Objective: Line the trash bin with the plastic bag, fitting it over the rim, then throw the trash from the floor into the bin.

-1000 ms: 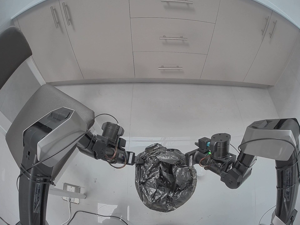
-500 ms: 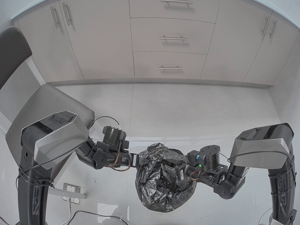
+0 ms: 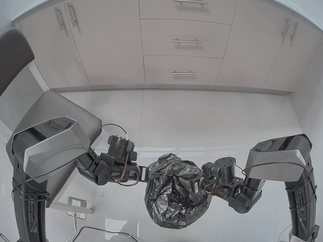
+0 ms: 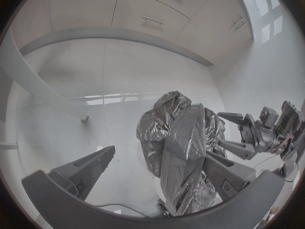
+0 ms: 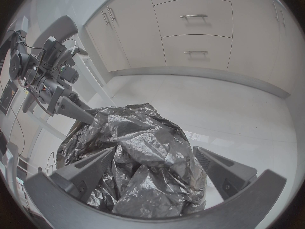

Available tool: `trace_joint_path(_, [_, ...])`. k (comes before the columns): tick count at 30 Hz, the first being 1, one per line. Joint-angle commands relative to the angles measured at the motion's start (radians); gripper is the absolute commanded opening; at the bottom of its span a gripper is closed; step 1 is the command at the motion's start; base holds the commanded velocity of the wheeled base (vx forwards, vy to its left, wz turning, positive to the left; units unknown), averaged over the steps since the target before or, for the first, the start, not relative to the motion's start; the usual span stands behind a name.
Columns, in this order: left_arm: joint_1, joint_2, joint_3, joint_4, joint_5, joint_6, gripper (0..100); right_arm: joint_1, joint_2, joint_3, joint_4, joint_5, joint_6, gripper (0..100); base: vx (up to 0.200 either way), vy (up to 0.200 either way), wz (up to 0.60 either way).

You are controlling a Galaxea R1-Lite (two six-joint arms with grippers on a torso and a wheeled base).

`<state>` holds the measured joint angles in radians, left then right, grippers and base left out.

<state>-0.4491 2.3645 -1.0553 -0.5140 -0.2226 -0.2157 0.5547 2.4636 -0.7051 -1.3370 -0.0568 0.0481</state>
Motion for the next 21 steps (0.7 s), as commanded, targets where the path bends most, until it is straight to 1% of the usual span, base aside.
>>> trace_joint_path(1, [-0.013,-0.039,0.055,-0.009,-0.001,-0.002,100,-0.015,0.037,-0.047,0.001,-0.012,-0.001,100,0.000,0.000,0.00])
trace_joint_path(6, [-0.023,-0.042,0.092,-0.054,-0.008,-0.002,100,-0.033,0.078,-0.128,0.010,-0.037,-0.001,100,0.000,0.000,0.00])
trace_joint_path(14, [-0.022,-0.013,0.090,-0.072,-0.009,-0.002,100,-0.053,0.095,-0.177,0.015,-0.043,-0.001,100,0.000,0.000,0.00])
trace_joint_path(21, [-0.022,-0.019,0.092,-0.072,-0.009,-0.002,100,-0.067,0.078,-0.175,0.013,-0.043,0.001,100,0.000,0.000,0.00])
